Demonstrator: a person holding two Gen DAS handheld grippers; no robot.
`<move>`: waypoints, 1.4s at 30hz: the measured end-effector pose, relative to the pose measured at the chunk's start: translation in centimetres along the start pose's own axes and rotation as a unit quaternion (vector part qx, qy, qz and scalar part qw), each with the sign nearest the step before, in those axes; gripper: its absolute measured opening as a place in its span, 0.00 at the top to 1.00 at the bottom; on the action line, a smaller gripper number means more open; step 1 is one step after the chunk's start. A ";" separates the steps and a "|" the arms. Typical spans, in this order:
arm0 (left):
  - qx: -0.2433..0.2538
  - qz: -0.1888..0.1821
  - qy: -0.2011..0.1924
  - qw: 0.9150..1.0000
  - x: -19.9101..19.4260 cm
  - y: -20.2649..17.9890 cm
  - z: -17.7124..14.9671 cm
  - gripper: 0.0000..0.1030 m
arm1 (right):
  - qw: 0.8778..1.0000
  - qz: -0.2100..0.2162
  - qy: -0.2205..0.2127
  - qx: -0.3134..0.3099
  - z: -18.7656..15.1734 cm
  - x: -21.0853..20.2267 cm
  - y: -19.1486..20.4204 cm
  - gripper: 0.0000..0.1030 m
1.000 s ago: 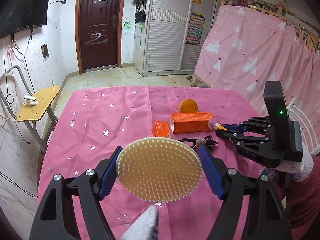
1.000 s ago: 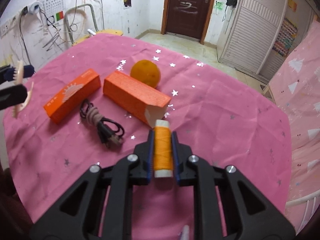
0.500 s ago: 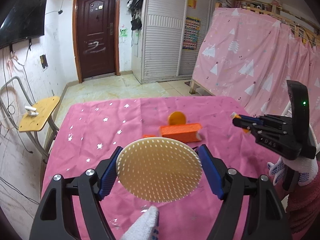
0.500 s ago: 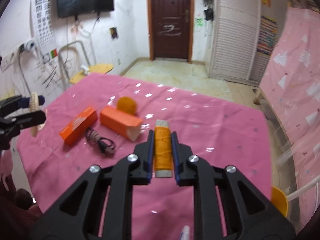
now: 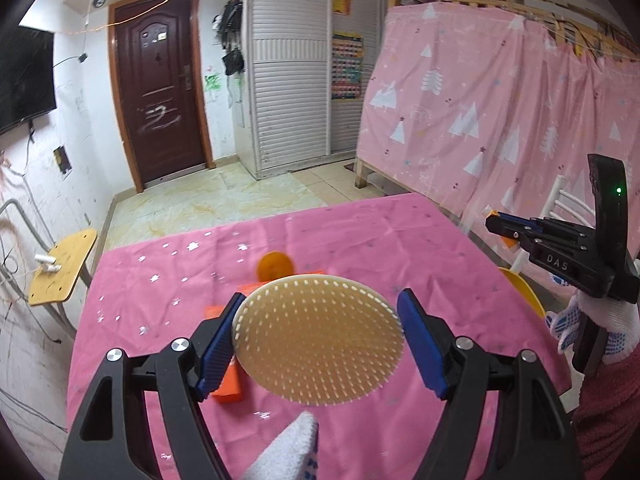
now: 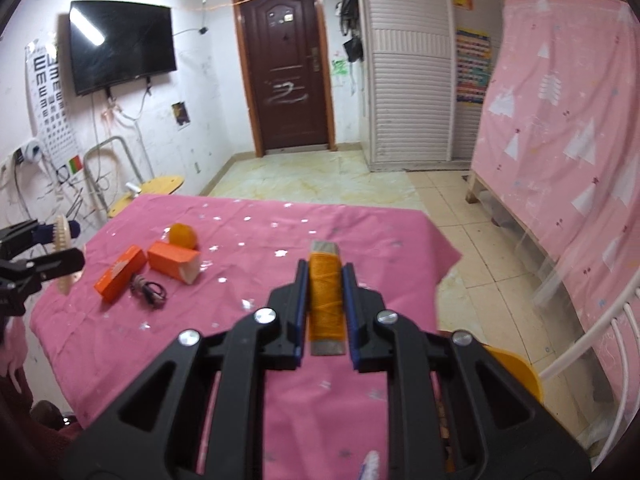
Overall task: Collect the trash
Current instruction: 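Carry the brush and spool over to the yellow bin, then open both tools over the bin to drop the brush and spool, then move both open tools back over the table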
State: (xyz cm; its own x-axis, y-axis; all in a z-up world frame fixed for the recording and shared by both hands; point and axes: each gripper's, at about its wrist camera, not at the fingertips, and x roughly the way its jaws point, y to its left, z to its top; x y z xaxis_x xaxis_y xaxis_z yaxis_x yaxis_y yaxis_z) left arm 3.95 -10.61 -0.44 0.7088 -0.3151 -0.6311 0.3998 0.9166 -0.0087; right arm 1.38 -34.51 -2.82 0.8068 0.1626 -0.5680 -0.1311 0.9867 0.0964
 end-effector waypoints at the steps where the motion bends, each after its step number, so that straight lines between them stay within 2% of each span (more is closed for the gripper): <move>1: 0.004 -0.004 0.000 1.000 0.1 -0.5 0.2 0.34 | 1.000 -0.005 -0.003 0.004 -0.1 -0.4 -0.7 0.85; 12: 0.059 -0.059 -0.008 0.996 0.9 -8.5 3.3 0.34 | 0.995 -0.061 -0.036 0.071 -2.2 -4.8 -8.5 0.85; 17: 0.074 -0.088 -0.003 0.993 2.0 -12.2 4.4 0.34 | 0.992 -0.077 -0.031 0.093 -3.6 -5.3 -11.1 0.84; 18: 0.077 -0.095 -0.002 0.992 2.2 -13.0 4.6 0.34 | 0.992 -0.081 -0.032 0.096 -3.7 -5.3 -11.5 0.79; 19: 0.081 -0.101 -0.001 0.992 2.5 -14.0 4.9 0.34 | 0.990 -0.085 -0.035 0.102 -3.9 -5.5 -12.0 0.61; 21: 0.086 -0.111 0.002 0.990 3.1 -15.4 5.3 0.34 | 0.987 -0.092 -0.049 0.121 -4.3 -6.0 -13.2 0.49; 27: 0.105 -0.145 0.014 0.984 5.3 -20.5 6.0 0.34 | 0.979 -0.104 -0.076 0.158 -5.4 -7.9 -16.3 0.49; 35: 0.124 -0.186 0.043 0.974 8.7 -26.0 5.7 0.34 | 0.971 -0.119 -0.105 0.176 -5.8 -9.8 -18.2 0.49; 38: 0.125 -0.199 0.051 0.971 9.7 -27.5 5.9 0.32 | 0.970 -0.119 -0.109 0.179 -6.0 -9.9 -18.6 0.49; 42: 0.123 -0.201 0.059 0.970 10.2 -28.1 5.7 0.23 | 0.971 -0.115 -0.109 0.181 -5.9 -9.7 -18.7 0.49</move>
State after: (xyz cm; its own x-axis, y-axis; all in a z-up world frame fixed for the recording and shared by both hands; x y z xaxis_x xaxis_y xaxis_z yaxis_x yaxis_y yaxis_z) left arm 3.25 -41.03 -2.23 0.4016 -0.5913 -0.6993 0.7670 0.6344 -0.0959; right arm -7.38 -54.51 -3.94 0.8986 -0.1045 -0.4261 0.2455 0.9247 0.2910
